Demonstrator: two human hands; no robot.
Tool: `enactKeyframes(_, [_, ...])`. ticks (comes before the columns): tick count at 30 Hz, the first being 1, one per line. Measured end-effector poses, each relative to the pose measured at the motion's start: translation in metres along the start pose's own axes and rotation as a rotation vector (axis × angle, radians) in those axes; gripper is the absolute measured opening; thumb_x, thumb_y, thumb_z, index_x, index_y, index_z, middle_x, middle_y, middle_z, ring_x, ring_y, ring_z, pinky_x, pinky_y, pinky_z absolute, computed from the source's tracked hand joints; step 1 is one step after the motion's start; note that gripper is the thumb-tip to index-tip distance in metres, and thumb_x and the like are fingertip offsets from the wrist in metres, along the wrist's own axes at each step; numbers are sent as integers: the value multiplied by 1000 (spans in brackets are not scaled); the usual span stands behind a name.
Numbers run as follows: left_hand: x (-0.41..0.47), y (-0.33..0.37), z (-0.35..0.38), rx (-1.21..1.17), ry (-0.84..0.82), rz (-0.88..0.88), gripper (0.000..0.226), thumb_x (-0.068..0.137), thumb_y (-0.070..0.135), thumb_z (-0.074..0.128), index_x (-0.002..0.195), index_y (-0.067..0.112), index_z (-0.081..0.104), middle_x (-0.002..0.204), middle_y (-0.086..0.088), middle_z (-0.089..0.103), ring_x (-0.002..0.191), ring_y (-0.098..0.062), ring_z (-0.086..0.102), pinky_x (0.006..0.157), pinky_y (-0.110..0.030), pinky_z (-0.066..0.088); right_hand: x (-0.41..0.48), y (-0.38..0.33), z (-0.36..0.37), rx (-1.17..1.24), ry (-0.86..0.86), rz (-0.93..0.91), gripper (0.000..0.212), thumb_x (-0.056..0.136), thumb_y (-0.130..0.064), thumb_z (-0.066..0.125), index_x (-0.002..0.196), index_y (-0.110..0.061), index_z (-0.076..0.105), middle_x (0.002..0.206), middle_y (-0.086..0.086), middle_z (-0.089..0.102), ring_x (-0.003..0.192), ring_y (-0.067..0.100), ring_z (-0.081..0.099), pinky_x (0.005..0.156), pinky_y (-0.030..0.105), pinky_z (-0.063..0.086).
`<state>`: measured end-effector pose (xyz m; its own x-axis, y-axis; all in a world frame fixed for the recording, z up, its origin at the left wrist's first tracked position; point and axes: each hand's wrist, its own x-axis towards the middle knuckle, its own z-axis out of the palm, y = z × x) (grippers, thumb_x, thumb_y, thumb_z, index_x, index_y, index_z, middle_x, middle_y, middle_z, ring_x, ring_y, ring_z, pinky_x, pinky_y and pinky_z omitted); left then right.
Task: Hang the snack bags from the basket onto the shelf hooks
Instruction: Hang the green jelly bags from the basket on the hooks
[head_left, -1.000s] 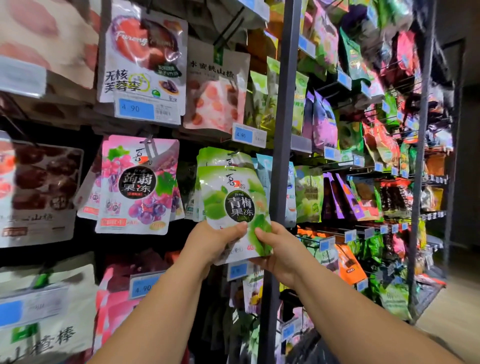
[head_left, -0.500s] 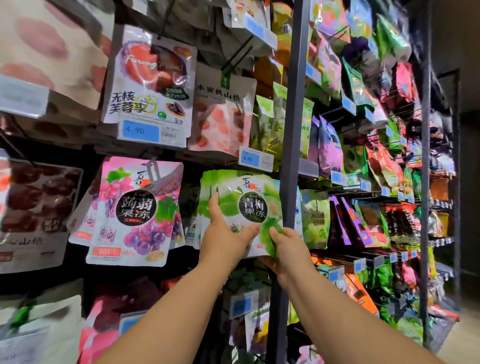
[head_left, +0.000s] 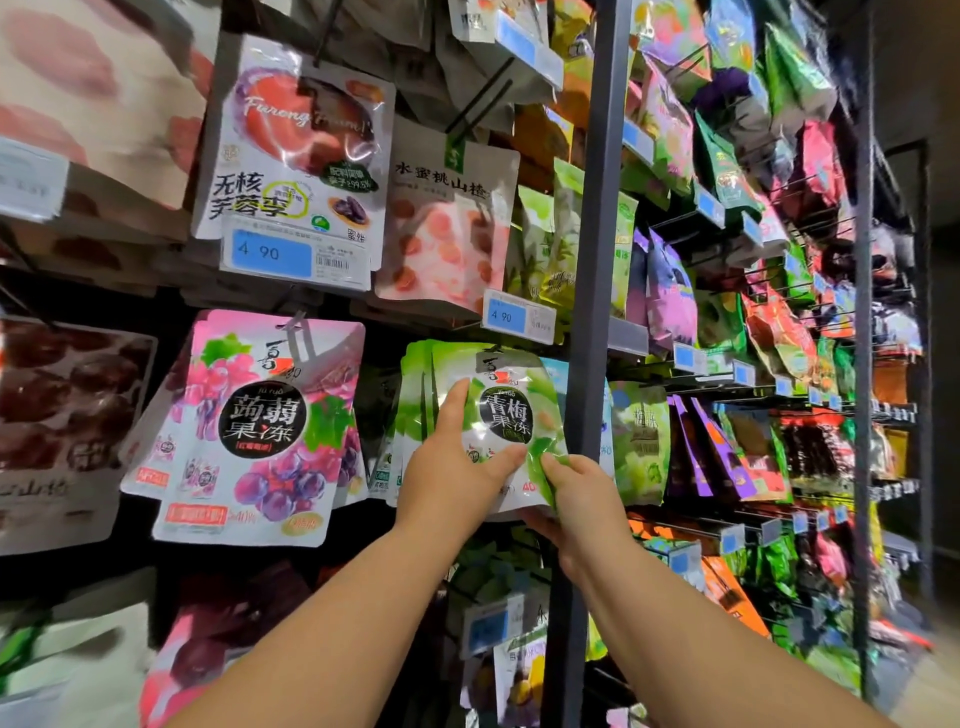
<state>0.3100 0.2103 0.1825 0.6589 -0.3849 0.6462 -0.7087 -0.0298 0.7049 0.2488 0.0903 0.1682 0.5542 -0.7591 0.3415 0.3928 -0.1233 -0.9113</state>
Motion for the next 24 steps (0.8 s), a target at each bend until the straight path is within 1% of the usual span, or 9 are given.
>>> enactKeyframes(4, [1,-2,3,7,13,11,84,85,48,70,151,47,17,139,4,53,122,-21,53,85,-25,38,4,4,0,-23,31,-26,14,99,-22,55,94,-12,63,112,23,65,106,38,64,69,39,59])
enactKeyframes(7, [5,-4,4,4,31,20,84,84,49,71,151,45,20,141,3,52,123,-23,52,91,-30,43,8,6,2,-20,30,-24,14,99,-22,55,94,-12,63,113,21,65,108,38,63,59,31,55])
enactKeyframes(12, [11,-9,1,93,43,24,84,86,50,67,154,39,19,149,1,44,130,-24,47,95,-35,42,20,10,9,-36,24,-10,17,98,-23,57,82,-16,59,97,13,58,91,29,58,57,30,52])
enactKeyframes(15, [16,-17,1,121,34,-8,82,87,50,65,154,40,18,147,-4,42,127,-25,48,91,-34,40,28,18,15,-79,18,-10,20,97,-23,56,79,-17,57,94,13,57,87,28,56,54,30,51])
enactKeyframes(17, [20,-23,1,140,20,-45,81,89,50,63,154,42,16,146,-6,40,124,-26,49,86,-32,38,33,24,19,-122,20,-14,17,97,-23,56,81,-16,58,94,16,60,85,28,57,62,40,57])
enactKeyframes(18, [22,-25,1,144,17,-56,80,89,50,63,154,42,16,146,-6,39,124,-26,49,85,-32,38,35,27,22,-129,23,-10,16,97,-23,56,82,-15,58,95,18,61,85,28,57,69,47,58])
enactKeyframes(19, [24,-26,1,144,18,-63,80,90,50,63,154,43,16,147,-6,38,124,-26,48,87,-33,38,38,29,24,-126,22,-1,16,97,-23,56,83,-15,59,95,17,61,85,28,57,76,50,58])
enactKeyframes(21, [29,-30,2,141,24,-76,79,90,49,62,154,43,16,149,-7,35,127,-27,47,91,-35,39,45,32,30,-118,16,13,14,97,-22,55,87,-13,59,97,17,62,86,29,58,78,50,58])
enactKeyframes(24, [37,-37,3,146,31,-105,78,91,47,62,154,42,16,148,-9,37,127,-28,47,93,-36,40,55,36,38,-98,7,51,12,98,-22,55,89,-15,60,103,16,64,94,32,62,73,43,59])
